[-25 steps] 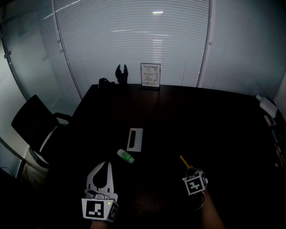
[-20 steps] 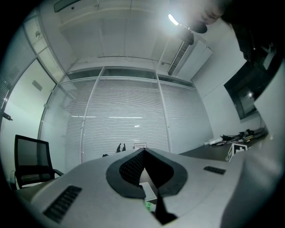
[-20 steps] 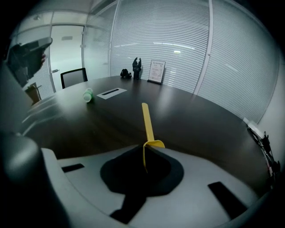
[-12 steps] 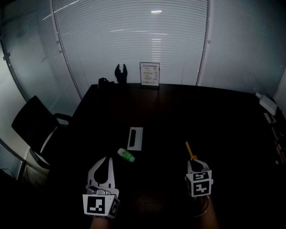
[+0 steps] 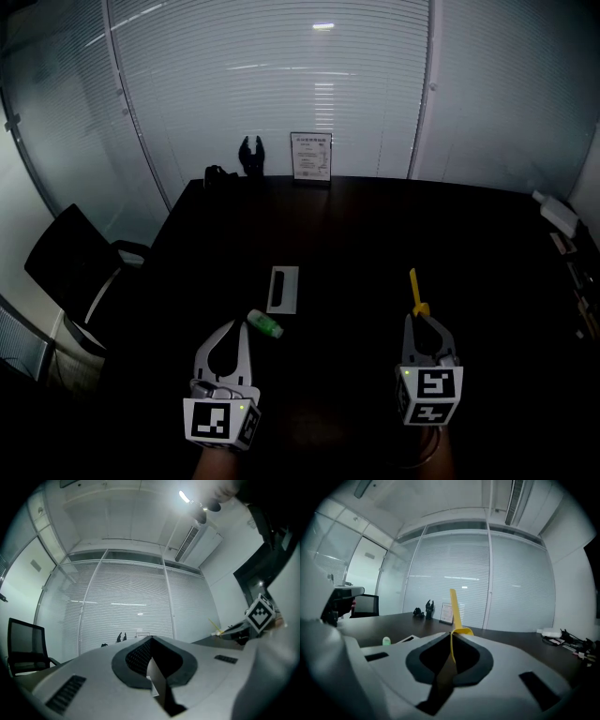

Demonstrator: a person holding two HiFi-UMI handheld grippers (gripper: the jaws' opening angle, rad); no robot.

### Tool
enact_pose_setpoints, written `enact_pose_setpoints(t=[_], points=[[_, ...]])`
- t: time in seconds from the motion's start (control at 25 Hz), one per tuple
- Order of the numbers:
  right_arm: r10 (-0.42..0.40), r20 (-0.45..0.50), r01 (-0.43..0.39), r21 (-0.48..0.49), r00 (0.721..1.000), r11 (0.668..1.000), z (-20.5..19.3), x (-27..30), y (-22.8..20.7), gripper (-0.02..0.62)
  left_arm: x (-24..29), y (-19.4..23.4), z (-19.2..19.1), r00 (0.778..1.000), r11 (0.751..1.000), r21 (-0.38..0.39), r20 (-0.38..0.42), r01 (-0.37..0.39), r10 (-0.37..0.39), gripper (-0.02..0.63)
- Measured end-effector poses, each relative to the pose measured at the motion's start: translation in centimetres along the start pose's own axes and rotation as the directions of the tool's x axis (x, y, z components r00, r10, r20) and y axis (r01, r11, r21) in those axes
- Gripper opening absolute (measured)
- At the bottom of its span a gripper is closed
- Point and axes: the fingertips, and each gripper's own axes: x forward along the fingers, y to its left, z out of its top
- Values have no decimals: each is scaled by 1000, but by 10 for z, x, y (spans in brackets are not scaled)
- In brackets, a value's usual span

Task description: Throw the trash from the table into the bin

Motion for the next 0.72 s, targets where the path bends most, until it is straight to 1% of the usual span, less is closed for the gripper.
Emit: enact_pose_setpoints(t=[0.12,0.24,0.52,0.72], points=[[-42,97,43,-6,994,999,27,-16,3,18,2,-2,2,1000,1000,0,-3,1,-1,-3],[-59,158,61,-7,986,998,41,-27,11,18,4,-9,3,1000,1000,7,4,23,-23,-3],[-81,212,82,4,974,997,55,-51,15,18,10,-19,18,997,998,12,38,69,-70,-3],[-94,242,98,-6,966,995,63,-76,19,18,-1,-25,27,994,996,-3,61,86,-86,-3]])
